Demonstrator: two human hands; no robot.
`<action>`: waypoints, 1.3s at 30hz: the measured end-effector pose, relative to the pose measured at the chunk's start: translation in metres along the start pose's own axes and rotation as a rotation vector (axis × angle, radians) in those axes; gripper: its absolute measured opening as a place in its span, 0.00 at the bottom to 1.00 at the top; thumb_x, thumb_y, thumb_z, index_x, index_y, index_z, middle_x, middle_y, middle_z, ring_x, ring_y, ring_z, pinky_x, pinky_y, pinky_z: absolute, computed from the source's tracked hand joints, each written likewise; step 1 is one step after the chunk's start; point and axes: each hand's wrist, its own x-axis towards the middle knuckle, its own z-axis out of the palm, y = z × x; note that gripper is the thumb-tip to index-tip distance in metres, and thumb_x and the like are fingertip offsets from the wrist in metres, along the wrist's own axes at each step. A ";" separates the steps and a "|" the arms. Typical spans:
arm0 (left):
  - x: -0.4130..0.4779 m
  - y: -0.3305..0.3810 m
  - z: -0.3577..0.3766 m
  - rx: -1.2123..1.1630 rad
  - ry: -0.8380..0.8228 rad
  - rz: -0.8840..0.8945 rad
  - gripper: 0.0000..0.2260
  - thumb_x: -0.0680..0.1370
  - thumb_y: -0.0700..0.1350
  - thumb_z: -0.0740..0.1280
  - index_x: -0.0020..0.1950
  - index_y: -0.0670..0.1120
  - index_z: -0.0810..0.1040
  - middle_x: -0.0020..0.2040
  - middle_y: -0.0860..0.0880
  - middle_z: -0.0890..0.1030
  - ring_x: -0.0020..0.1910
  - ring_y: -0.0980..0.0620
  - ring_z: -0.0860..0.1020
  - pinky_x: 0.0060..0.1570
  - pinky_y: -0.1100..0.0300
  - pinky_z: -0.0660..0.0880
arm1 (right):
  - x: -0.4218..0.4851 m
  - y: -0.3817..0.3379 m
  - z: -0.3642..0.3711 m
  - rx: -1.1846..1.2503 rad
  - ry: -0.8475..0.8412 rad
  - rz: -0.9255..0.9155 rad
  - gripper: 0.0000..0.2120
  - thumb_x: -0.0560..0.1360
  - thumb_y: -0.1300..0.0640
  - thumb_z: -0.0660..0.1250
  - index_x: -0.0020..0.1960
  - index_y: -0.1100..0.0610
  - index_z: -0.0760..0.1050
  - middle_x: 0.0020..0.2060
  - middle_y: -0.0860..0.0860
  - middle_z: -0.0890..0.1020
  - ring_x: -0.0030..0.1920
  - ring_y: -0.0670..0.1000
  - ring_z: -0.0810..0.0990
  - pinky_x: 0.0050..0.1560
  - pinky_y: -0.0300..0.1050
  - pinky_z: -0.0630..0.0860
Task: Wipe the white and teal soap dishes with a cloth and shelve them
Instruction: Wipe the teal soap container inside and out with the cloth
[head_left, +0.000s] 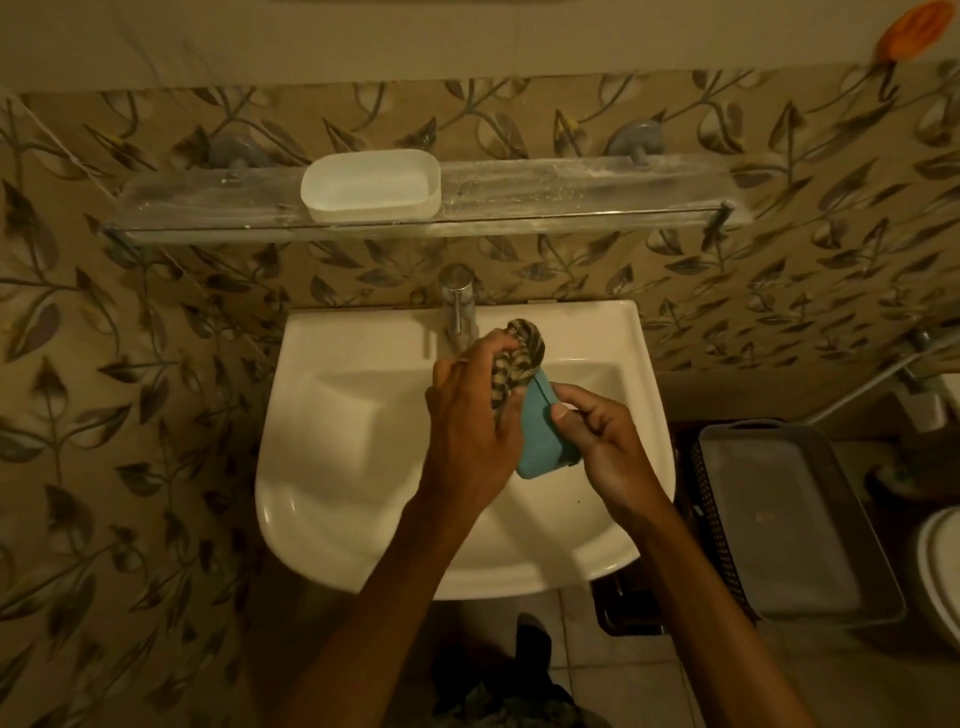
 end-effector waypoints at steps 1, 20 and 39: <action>-0.008 0.003 0.006 -0.005 -0.011 0.029 0.19 0.76 0.45 0.63 0.67 0.52 0.66 0.63 0.48 0.71 0.63 0.50 0.67 0.60 0.49 0.72 | 0.001 -0.001 -0.001 -0.004 0.022 -0.005 0.14 0.81 0.61 0.58 0.53 0.47 0.80 0.45 0.45 0.85 0.47 0.46 0.83 0.42 0.37 0.78; -0.029 0.018 0.026 0.012 -0.002 0.032 0.24 0.73 0.32 0.65 0.65 0.51 0.72 0.69 0.48 0.69 0.67 0.50 0.63 0.62 0.67 0.64 | -0.017 0.006 -0.006 0.213 0.050 0.083 0.15 0.82 0.62 0.54 0.64 0.54 0.74 0.55 0.58 0.83 0.54 0.59 0.82 0.49 0.50 0.80; -0.065 0.009 0.046 0.015 -0.025 0.027 0.23 0.72 0.30 0.65 0.64 0.48 0.74 0.65 0.46 0.72 0.65 0.48 0.67 0.64 0.63 0.64 | -0.013 0.011 -0.012 0.181 0.143 0.144 0.17 0.82 0.62 0.53 0.62 0.49 0.75 0.53 0.54 0.84 0.51 0.53 0.84 0.40 0.45 0.81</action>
